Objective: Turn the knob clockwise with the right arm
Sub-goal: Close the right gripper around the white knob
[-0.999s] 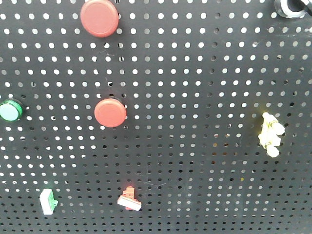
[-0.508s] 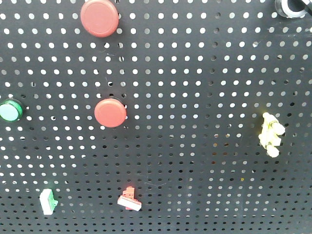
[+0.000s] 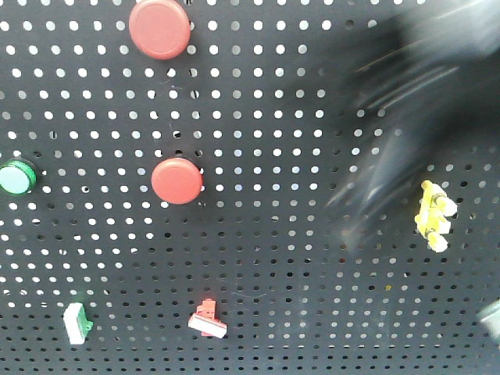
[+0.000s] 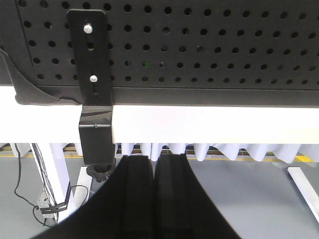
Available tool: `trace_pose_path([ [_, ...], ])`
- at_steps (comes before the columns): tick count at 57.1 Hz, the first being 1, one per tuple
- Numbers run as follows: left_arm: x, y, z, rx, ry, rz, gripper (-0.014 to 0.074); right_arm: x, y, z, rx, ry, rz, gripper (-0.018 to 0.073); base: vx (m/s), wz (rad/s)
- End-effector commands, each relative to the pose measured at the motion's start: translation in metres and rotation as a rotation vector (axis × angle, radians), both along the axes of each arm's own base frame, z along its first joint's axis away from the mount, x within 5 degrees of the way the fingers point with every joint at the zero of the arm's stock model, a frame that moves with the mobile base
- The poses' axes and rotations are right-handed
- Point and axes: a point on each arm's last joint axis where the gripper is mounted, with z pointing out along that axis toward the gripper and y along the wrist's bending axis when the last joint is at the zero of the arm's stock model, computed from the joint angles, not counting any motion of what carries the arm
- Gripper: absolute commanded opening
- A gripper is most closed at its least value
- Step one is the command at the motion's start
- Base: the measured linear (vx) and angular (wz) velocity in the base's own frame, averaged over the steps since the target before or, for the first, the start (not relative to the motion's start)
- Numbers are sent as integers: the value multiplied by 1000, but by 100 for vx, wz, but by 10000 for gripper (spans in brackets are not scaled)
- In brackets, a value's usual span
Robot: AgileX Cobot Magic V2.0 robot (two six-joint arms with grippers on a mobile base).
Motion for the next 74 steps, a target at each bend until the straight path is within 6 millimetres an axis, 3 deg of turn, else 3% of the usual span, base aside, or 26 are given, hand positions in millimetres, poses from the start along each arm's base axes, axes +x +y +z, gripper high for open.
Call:
trace_pose_path([
  [1, 2, 1, 4, -13, -78, 12, -6, -8, -9, 25, 10, -182, -54, -9, 0, 0],
  [17, 2, 1, 4, -13, -78, 12, -6, -28, -47, 44, -95, -388, -236, 1, 0, 0],
  [36, 2, 1, 4, -13, -78, 12, -6, -49, -93, 47, -124, -304, -463, 118, 0, 0],
  [54, 2, 1, 4, -13, -78, 12, -6, -43, -87, 45, -125, -290, -458, 337, 0, 0],
  [74, 2, 1, 4, -13, -78, 12, -6, -31, -77, 46, -121, -332, -472, 314, 0, 0],
])
